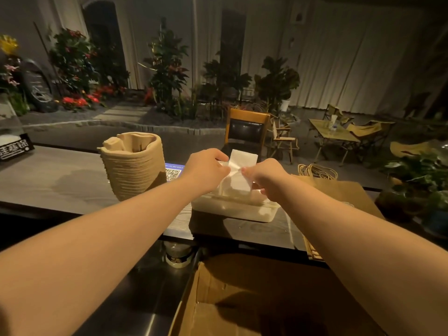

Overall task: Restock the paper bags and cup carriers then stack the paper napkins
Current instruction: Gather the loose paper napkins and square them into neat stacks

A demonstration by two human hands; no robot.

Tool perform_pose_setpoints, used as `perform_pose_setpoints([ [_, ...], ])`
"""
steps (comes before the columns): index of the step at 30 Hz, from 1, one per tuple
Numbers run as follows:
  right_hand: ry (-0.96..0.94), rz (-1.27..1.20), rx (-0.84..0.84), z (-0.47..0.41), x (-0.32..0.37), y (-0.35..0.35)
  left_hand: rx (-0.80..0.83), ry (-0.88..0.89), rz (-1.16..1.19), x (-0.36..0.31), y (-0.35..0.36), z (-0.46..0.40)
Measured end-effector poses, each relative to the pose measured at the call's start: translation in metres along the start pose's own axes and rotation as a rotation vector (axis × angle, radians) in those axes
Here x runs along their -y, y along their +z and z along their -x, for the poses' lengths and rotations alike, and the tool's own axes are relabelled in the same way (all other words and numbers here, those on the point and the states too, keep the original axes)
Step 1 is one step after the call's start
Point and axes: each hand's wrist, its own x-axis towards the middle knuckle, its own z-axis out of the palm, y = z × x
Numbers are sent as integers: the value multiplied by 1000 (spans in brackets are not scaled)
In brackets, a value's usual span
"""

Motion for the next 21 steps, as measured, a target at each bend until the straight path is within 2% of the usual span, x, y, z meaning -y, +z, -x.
perform_pose_setpoints([
  [3,-2,124,44,-2,-1,3,0,38,-32,7,4,-3],
  [6,-6,25,151,-10,-3,7,32,86,-118,11,5,-3],
  [11,-101,374,41,-10,-10,11,67,131,-275,16,10,-5],
  [18,-212,391,3,-14,-17,12,111,218,-500,23,17,-9],
  [21,-227,385,-20,-12,-19,10,90,222,-498,22,19,-9],
])
